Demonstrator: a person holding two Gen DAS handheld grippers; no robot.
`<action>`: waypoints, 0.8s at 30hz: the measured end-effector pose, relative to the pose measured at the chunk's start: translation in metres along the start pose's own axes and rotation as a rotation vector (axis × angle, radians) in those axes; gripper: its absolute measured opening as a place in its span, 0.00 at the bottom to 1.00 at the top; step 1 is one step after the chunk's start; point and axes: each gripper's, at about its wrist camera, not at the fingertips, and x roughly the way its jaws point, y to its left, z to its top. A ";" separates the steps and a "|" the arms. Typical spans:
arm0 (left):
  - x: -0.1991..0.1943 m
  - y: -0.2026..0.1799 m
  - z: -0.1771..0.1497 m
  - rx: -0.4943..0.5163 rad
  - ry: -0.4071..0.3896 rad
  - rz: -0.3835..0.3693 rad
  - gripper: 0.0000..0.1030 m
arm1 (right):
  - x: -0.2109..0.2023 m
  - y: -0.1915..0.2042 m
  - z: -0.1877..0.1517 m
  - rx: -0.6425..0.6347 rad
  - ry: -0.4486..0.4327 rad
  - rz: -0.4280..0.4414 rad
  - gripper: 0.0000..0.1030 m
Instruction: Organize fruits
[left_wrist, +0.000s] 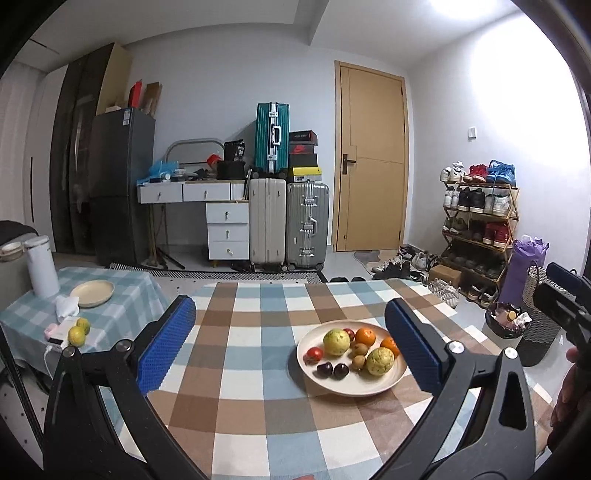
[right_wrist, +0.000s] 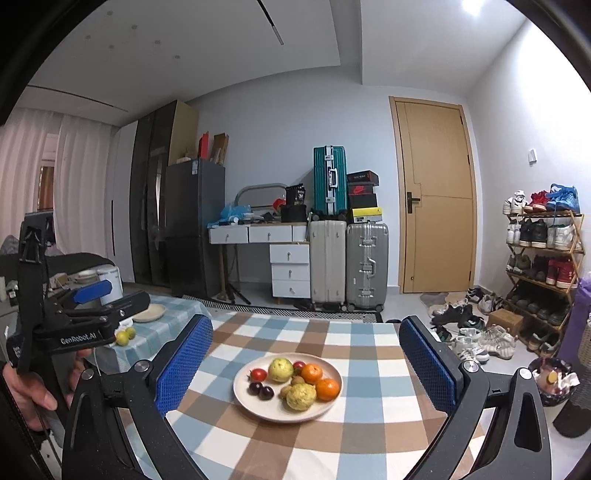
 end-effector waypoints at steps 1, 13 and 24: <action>0.006 -0.001 -0.003 0.003 0.002 0.002 0.99 | 0.002 0.000 -0.004 -0.001 0.008 -0.003 1.00; 0.058 -0.006 -0.052 0.041 0.059 0.012 0.99 | 0.032 -0.012 -0.052 0.005 0.057 -0.015 1.00; 0.094 -0.002 -0.091 0.028 0.094 -0.007 0.99 | 0.055 -0.021 -0.084 0.010 0.090 -0.017 1.00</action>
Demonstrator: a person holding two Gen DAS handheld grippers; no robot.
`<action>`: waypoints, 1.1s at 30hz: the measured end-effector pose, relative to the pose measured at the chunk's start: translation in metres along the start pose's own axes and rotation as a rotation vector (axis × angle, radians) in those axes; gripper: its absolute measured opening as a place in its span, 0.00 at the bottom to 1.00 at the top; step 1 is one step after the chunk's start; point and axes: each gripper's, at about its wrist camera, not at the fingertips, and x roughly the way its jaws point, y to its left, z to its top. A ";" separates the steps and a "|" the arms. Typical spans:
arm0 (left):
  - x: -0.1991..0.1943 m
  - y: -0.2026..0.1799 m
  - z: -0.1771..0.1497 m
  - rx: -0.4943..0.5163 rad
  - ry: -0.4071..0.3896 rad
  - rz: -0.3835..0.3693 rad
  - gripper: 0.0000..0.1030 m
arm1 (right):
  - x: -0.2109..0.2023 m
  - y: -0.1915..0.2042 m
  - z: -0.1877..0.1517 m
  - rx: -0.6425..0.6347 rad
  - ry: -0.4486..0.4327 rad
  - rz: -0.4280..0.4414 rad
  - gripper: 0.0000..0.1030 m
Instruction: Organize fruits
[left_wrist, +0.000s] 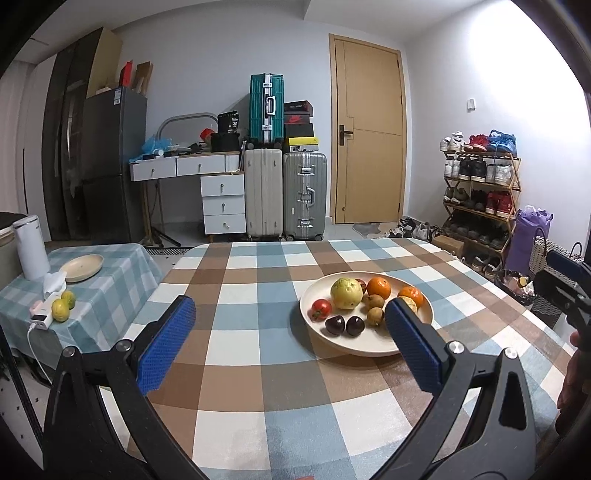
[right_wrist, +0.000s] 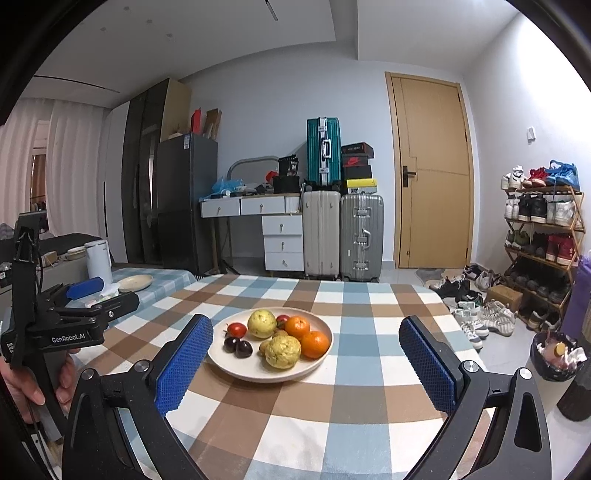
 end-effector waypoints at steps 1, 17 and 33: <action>0.000 0.000 0.000 0.000 0.000 -0.002 0.99 | 0.003 -0.001 -0.002 0.001 0.003 -0.001 1.00; 0.014 0.006 -0.019 0.002 0.003 -0.015 0.99 | 0.023 -0.002 -0.024 -0.001 0.052 0.009 1.00; 0.018 0.017 -0.023 0.004 -0.009 -0.010 0.99 | 0.028 0.003 -0.025 -0.025 0.074 0.016 1.00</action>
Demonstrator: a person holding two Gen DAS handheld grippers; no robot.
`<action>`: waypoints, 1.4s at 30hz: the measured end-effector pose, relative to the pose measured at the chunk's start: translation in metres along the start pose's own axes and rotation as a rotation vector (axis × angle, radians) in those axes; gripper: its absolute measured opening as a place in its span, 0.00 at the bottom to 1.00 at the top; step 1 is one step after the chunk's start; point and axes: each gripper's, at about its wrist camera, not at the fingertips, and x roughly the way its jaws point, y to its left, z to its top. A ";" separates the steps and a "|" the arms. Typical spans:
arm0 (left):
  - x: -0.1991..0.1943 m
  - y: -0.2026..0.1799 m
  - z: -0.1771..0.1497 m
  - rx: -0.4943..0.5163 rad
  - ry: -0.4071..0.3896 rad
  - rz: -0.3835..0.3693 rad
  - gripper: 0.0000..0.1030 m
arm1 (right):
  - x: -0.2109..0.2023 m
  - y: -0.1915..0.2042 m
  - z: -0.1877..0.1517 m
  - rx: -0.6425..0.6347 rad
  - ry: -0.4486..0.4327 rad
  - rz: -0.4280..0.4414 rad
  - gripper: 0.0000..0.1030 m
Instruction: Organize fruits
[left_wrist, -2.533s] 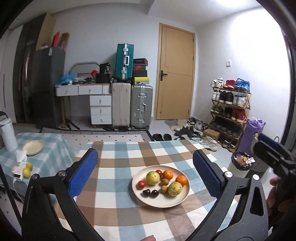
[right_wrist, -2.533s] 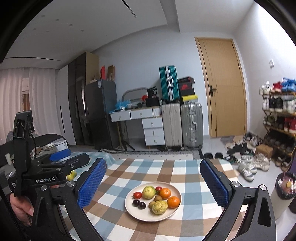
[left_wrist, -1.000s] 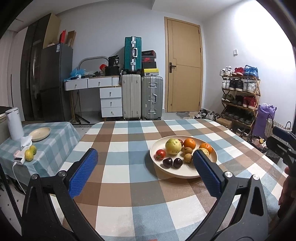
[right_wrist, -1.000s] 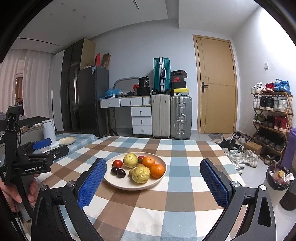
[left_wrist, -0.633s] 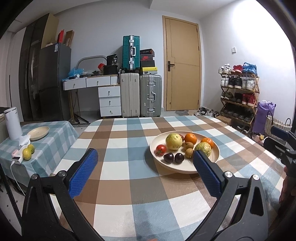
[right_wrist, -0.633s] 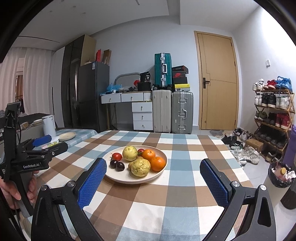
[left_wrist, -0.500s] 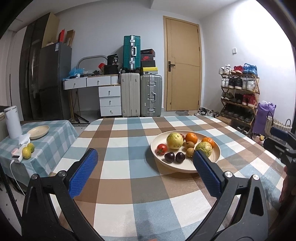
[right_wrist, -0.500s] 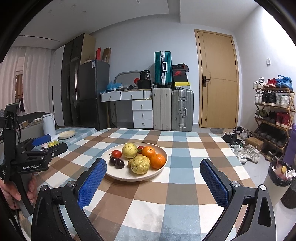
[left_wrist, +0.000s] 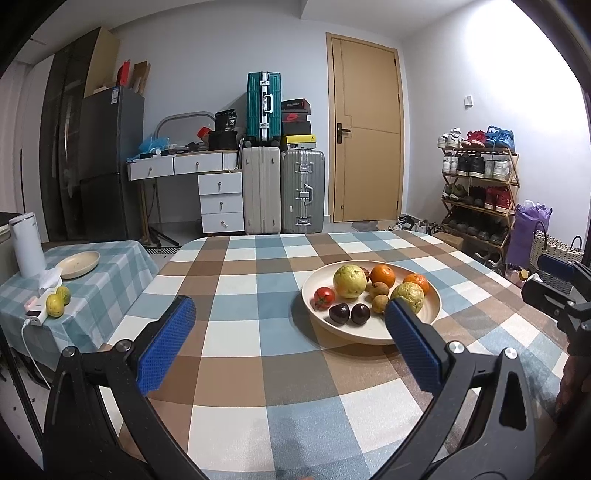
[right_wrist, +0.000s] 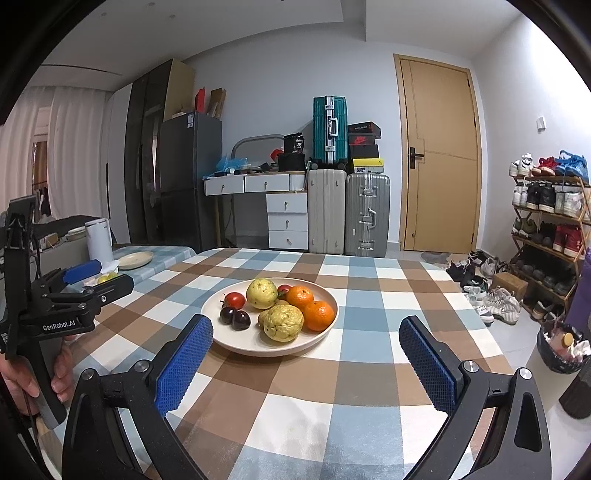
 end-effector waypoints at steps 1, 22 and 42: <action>-0.001 -0.002 0.001 0.001 -0.001 0.000 0.99 | 0.000 0.000 0.000 0.001 0.000 0.001 1.00; 0.001 0.000 -0.001 0.002 0.000 0.000 0.99 | 0.000 0.001 0.000 0.001 -0.001 0.000 1.00; 0.003 -0.001 -0.001 0.005 0.001 -0.011 0.99 | 0.000 0.001 -0.001 0.001 -0.001 0.001 1.00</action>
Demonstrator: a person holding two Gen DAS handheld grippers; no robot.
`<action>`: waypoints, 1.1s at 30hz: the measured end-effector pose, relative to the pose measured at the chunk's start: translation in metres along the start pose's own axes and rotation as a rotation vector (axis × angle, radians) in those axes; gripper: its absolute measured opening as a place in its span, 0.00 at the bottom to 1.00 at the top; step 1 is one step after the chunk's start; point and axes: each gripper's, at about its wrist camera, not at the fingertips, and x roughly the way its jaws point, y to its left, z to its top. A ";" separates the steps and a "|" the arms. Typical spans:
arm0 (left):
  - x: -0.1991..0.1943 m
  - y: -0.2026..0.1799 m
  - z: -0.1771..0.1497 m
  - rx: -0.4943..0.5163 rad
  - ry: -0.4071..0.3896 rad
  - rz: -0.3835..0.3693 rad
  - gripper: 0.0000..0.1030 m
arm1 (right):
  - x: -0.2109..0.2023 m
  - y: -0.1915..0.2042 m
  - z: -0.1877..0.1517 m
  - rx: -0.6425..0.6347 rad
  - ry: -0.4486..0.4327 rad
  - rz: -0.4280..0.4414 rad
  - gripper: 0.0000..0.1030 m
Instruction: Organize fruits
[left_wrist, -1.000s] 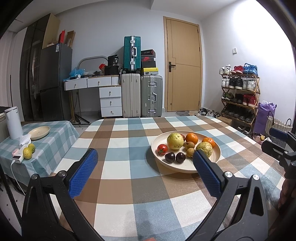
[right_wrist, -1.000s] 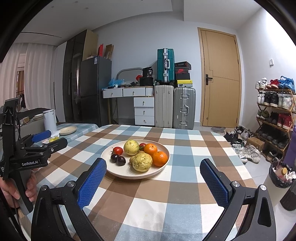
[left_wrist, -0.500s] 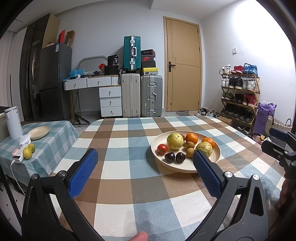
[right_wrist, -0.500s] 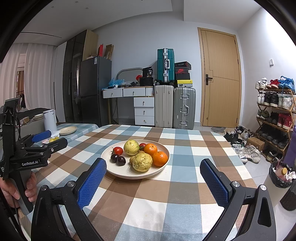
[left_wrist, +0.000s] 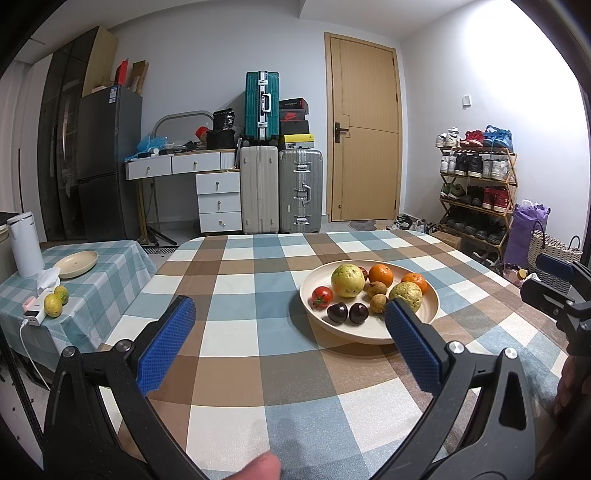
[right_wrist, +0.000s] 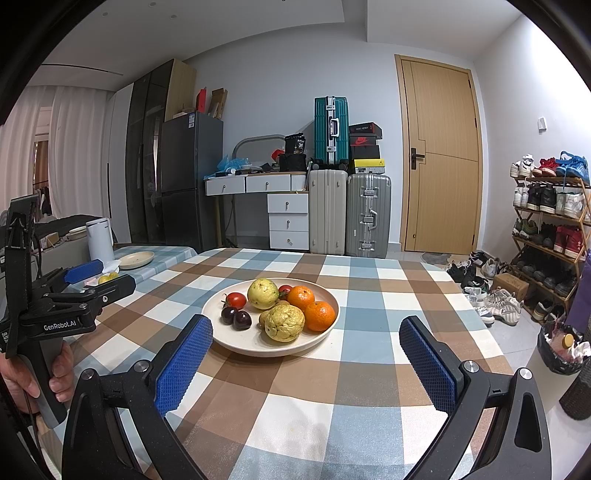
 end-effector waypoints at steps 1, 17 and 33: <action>0.000 0.000 -0.001 0.002 0.000 -0.002 0.99 | 0.000 0.000 0.000 0.000 0.000 0.000 1.00; 0.002 0.000 -0.001 0.002 0.000 -0.002 0.99 | 0.000 0.000 0.000 0.000 0.000 0.000 1.00; 0.003 0.001 -0.002 0.002 -0.001 -0.003 0.99 | 0.000 0.000 0.000 0.000 0.000 0.000 1.00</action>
